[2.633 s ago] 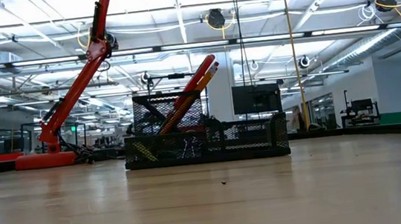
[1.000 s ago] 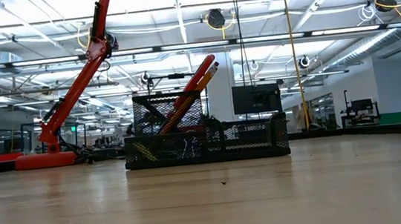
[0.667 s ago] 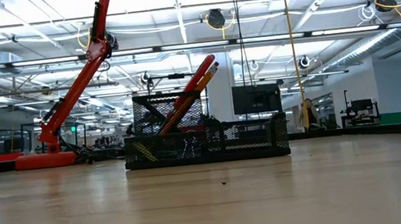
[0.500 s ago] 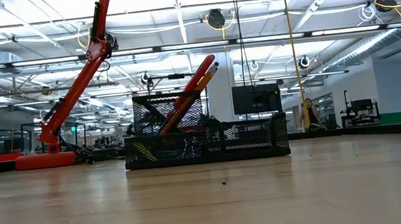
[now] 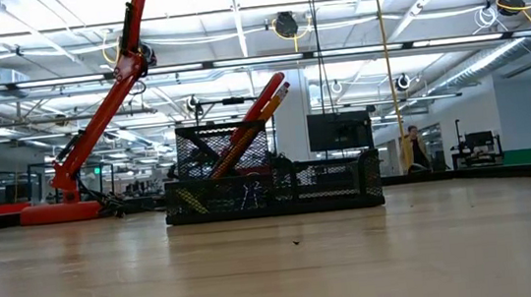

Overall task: Pick and place office supplies into organizer
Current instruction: Put the sticky note into the desk organizer

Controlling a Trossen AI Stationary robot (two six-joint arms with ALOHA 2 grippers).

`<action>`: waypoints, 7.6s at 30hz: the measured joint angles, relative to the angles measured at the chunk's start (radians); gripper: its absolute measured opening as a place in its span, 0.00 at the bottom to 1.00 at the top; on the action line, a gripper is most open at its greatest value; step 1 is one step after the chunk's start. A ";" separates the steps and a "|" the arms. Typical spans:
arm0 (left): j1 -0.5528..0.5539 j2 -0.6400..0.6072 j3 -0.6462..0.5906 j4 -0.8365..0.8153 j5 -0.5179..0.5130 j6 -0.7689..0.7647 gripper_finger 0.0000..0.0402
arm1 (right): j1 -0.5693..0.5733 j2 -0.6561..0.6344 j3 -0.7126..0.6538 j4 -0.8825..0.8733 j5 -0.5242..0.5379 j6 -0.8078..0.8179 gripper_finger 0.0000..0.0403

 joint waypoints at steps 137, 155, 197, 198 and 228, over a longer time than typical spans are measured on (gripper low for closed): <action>-0.400 -0.268 -0.001 -1.093 -0.508 0.192 0.29 | -0.619 0.333 0.030 1.077 -1.109 1.207 0.00; -0.548 -0.268 -0.001 -1.139 -0.509 0.070 0.29 | -0.458 0.197 -0.050 0.696 -0.850 1.223 0.00; -0.591 -0.268 -0.001 -1.229 -0.500 0.020 0.29 | -1.017 -0.059 -0.198 -0.147 -1.845 1.717 0.01; -0.591 -0.268 -0.001 -1.229 -0.500 0.020 0.29 | -1.027 -0.059 -0.198 -0.155 -1.846 1.707 0.01; -0.590 -0.268 -0.001 -1.254 -0.497 -0.004 0.29 | -1.087 -0.047 -0.198 -0.197 -1.844 1.354 0.01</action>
